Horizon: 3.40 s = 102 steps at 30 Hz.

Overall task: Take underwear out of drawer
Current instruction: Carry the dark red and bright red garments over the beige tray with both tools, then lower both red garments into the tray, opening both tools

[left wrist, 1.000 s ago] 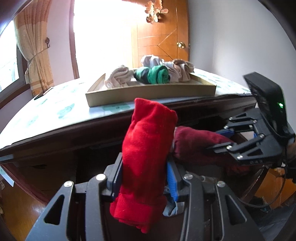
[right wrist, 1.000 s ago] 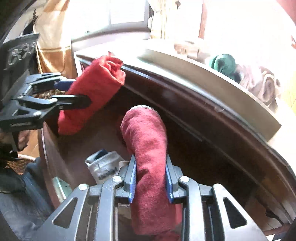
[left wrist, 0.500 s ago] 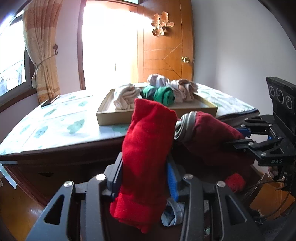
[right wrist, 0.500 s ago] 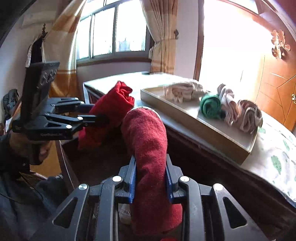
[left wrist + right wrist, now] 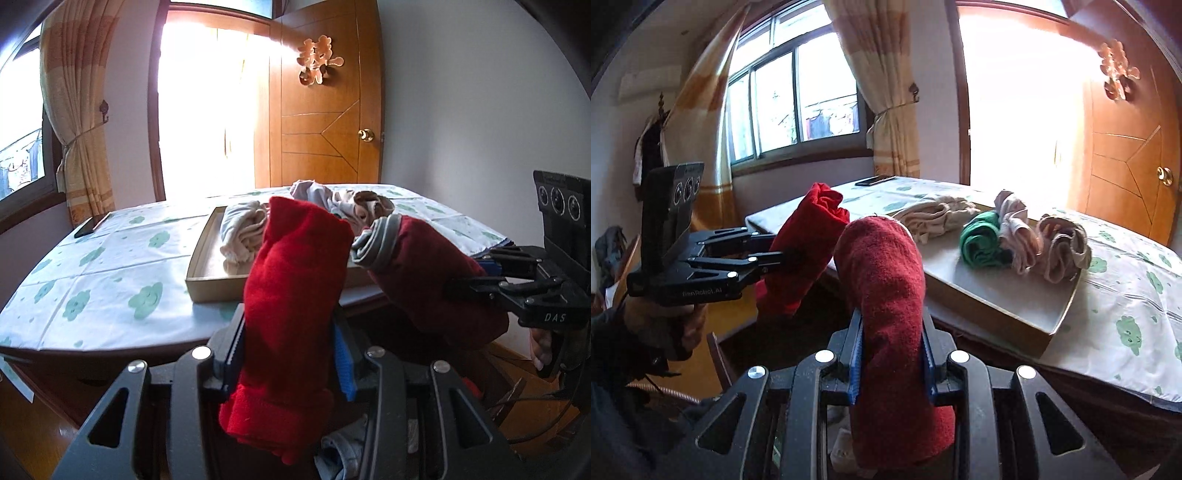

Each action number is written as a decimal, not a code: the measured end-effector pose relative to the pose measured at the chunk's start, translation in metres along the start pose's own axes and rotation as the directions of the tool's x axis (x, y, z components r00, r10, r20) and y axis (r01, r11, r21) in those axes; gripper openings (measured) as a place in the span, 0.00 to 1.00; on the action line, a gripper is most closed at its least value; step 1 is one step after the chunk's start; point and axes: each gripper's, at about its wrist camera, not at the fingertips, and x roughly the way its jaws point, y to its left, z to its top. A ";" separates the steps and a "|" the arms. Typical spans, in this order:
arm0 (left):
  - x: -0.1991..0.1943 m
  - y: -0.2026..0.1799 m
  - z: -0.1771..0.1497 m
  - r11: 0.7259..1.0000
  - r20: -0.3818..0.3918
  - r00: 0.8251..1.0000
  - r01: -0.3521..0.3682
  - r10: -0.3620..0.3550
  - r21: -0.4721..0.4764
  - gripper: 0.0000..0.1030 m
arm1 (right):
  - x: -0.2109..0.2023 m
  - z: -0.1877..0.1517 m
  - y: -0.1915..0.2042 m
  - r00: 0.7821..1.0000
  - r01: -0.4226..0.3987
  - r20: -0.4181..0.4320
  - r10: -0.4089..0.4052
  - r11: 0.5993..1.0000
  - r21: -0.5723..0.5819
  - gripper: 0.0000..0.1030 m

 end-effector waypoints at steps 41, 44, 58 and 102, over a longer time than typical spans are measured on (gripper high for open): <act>0.111 0.010 0.117 0.998 -0.104 0.994 0.040 -0.046 -0.056 0.40 | 0.037 0.095 -0.111 0.996 0.084 -0.045 -0.076 0.975 0.207 0.20; 0.113 0.010 0.112 0.999 -0.111 0.993 0.031 -0.035 -0.039 0.40 | 0.046 0.084 -0.104 0.990 0.052 -0.138 -0.031 0.986 0.158 0.49; 0.111 0.010 0.113 0.999 -0.120 0.992 0.030 -0.032 -0.021 0.40 | 0.064 0.054 -0.079 0.939 0.041 -0.342 -0.019 0.997 0.059 0.28; 0.166 0.029 0.137 0.979 -0.122 0.989 0.052 -0.077 -0.196 0.62 | 0.040 0.088 -0.136 0.976 0.217 -0.073 -0.205 0.924 0.314 0.73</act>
